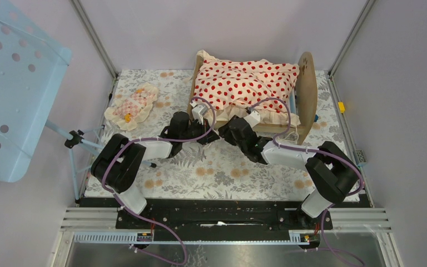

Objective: Set up the pet bed
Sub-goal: Tie the ropes to the bed frame.

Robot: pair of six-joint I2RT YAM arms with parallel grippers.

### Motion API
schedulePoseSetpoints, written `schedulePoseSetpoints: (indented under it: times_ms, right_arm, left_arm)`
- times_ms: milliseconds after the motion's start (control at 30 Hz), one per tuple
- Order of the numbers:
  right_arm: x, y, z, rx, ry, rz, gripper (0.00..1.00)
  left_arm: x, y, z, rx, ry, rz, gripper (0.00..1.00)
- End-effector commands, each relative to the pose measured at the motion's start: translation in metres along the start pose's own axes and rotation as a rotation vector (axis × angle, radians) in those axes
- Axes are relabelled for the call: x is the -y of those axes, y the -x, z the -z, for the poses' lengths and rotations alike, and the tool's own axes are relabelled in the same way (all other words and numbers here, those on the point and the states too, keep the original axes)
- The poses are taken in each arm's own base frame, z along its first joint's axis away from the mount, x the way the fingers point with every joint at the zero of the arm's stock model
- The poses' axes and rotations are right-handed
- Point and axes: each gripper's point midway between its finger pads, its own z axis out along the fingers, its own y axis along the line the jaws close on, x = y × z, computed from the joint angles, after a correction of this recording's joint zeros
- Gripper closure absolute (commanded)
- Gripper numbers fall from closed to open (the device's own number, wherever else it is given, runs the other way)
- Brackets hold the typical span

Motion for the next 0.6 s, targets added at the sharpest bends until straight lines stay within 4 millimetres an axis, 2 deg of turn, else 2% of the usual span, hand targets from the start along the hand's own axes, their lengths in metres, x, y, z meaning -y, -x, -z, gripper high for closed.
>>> schedulePoseSetpoints:
  times_ms: [0, 333, 567]
  right_arm:
    - [-0.023, 0.03, 0.005, 0.092, 0.032, -0.062, 0.54]
    - [-0.033, 0.037, 0.001, 0.094, 0.031, -0.042, 0.51]
    - [-0.034, 0.026, -0.011, 0.028, 0.01, -0.024, 0.51]
  left_arm:
    - [0.013, 0.014, 0.0, 0.05, -0.056, -0.045, 1.0]
    - [0.013, 0.01, -0.001, 0.039, -0.066, -0.045, 1.0]
    - [0.014, 0.007, -0.001, 0.028, -0.08, -0.05, 1.0]
